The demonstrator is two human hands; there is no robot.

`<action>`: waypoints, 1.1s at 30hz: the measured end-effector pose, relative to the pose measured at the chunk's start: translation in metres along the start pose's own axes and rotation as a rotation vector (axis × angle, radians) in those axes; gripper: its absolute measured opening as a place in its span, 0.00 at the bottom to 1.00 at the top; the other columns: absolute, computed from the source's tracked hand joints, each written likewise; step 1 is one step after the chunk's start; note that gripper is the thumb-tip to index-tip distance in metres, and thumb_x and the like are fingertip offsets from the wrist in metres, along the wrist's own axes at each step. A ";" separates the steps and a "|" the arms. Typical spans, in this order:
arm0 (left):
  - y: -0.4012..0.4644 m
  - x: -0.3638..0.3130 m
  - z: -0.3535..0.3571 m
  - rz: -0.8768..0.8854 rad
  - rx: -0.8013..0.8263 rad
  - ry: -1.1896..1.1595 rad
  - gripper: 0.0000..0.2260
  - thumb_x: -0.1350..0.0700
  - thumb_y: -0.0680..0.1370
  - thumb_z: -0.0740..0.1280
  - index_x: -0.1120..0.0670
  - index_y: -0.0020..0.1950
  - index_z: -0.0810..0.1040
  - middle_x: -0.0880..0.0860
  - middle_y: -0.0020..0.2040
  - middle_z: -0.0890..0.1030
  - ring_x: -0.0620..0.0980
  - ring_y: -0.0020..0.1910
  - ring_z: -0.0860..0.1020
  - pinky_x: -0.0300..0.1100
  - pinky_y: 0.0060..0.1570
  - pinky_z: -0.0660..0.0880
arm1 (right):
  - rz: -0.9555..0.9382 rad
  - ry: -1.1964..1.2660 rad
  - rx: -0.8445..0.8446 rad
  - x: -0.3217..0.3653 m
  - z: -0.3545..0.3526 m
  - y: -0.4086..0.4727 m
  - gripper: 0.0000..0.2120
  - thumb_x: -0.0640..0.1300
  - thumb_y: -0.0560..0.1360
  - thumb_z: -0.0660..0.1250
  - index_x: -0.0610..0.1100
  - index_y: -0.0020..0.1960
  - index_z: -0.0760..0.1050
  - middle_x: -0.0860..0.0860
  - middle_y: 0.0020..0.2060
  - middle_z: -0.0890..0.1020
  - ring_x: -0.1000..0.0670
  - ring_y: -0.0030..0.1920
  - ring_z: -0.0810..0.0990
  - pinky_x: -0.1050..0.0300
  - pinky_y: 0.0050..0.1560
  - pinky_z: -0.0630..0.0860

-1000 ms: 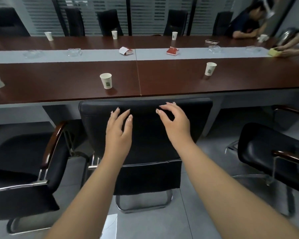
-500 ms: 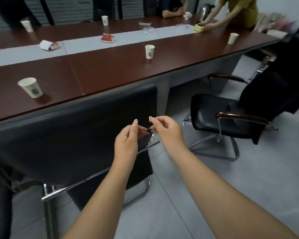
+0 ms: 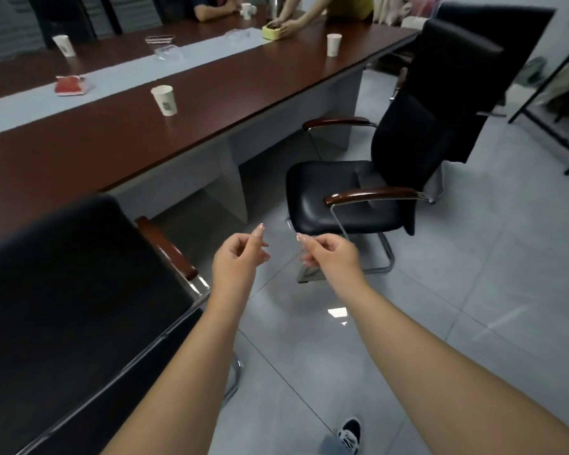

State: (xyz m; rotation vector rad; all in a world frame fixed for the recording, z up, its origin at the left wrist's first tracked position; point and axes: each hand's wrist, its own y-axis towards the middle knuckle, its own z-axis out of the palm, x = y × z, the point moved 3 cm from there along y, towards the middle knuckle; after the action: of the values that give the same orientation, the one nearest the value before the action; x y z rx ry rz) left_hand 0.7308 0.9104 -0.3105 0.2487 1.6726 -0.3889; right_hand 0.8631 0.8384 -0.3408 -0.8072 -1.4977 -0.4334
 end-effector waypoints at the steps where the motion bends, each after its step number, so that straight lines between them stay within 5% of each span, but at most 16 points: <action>1: 0.006 -0.001 0.022 -0.012 0.008 -0.010 0.12 0.50 0.78 0.63 0.56 0.38 0.75 0.51 0.33 0.76 0.39 0.31 0.76 0.32 0.37 0.72 | 0.011 -0.007 -0.015 -0.002 -0.020 0.013 0.11 0.47 0.73 0.70 0.42 0.36 0.75 0.52 0.28 0.78 0.58 0.27 0.76 0.67 0.36 0.73; 9: 0.052 -0.001 0.156 -0.136 0.030 -0.066 0.14 0.50 0.78 0.62 0.57 0.37 0.75 0.53 0.32 0.75 0.45 0.32 0.75 0.36 0.39 0.74 | 0.119 0.003 -0.075 -0.019 -0.125 0.089 0.11 0.48 0.74 0.68 0.42 0.36 0.75 0.50 0.29 0.78 0.54 0.30 0.76 0.67 0.31 0.74; 21: 0.174 0.054 0.260 -0.439 0.045 -0.096 0.15 0.45 0.78 0.62 0.54 0.39 0.76 0.53 0.35 0.79 0.50 0.39 0.78 0.44 0.48 0.75 | 0.290 -0.028 -0.077 -0.039 -0.175 0.226 0.12 0.50 0.75 0.67 0.44 0.37 0.76 0.50 0.32 0.79 0.52 0.33 0.77 0.58 0.45 0.76; 27: 0.255 0.082 0.310 -0.665 0.086 -0.122 0.15 0.47 0.79 0.60 0.55 0.38 0.75 0.50 0.29 0.77 0.47 0.32 0.74 0.39 0.37 0.70 | 0.440 -0.156 -0.026 -0.048 -0.194 0.320 0.11 0.49 0.75 0.67 0.40 0.41 0.77 0.48 0.33 0.78 0.52 0.34 0.76 0.63 0.41 0.75; 33: 0.312 0.107 0.343 -0.831 0.156 -0.037 0.13 0.51 0.81 0.58 0.53 0.38 0.73 0.46 0.25 0.76 0.43 0.30 0.71 0.32 0.27 0.66 | 0.484 -0.323 0.037 -0.058 -0.207 0.403 0.17 0.52 0.76 0.65 0.38 0.54 0.79 0.47 0.47 0.82 0.52 0.44 0.79 0.55 0.56 0.74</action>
State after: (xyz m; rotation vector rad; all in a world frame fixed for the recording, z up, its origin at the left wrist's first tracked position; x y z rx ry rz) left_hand 1.1483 1.0555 -0.4867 -0.3614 1.6501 -1.1342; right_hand 1.2894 0.9537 -0.4553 -1.2123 -1.5309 0.0915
